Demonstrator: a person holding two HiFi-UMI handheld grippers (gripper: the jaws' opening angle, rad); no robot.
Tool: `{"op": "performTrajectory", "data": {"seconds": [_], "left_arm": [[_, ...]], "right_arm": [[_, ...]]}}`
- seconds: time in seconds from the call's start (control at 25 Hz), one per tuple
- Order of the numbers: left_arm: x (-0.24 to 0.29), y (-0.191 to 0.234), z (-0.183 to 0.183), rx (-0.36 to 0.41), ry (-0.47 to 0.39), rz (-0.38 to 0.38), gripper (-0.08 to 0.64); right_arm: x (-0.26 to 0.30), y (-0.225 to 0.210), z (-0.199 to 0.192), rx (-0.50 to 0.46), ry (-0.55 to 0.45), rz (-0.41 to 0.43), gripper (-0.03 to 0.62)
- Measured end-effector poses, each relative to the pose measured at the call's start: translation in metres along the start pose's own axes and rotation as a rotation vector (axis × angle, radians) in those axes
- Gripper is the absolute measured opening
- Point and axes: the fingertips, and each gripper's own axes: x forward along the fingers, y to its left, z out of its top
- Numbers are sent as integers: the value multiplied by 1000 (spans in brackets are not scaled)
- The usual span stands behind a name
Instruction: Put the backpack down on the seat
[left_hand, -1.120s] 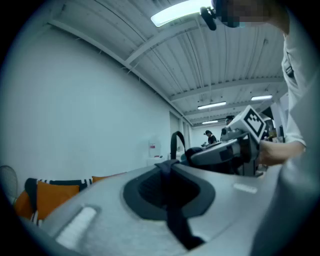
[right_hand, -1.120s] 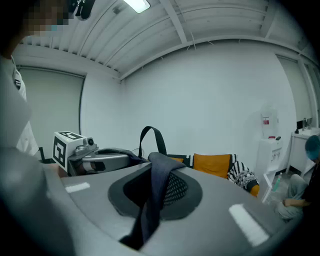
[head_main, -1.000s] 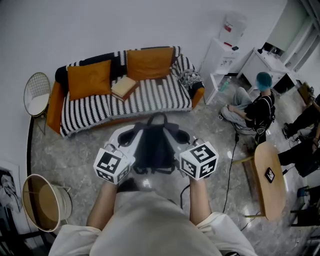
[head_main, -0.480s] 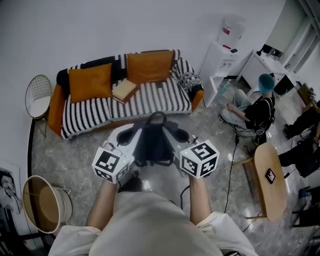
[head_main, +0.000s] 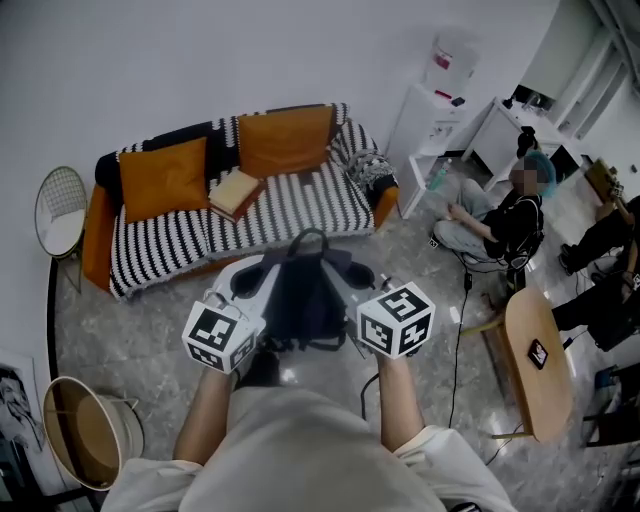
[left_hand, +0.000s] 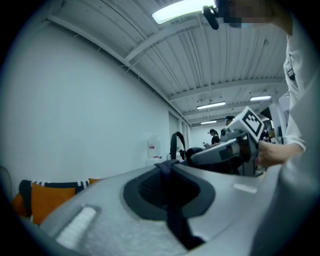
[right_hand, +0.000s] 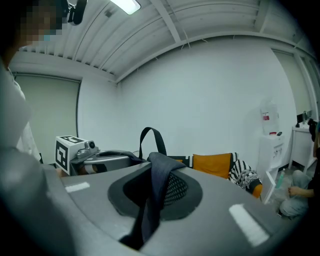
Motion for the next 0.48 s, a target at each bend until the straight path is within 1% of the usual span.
{"op": "performTrajectory", "data": {"seconds": [0.24, 0.48], "left_arm": [[46, 45, -8, -21, 7, -22, 3], [92, 85, -11, -11, 13, -37, 3]], "right_arm": [[42, -44, 7, 11, 10, -7, 23], [80, -88, 20, 13, 7, -9, 23]]}}
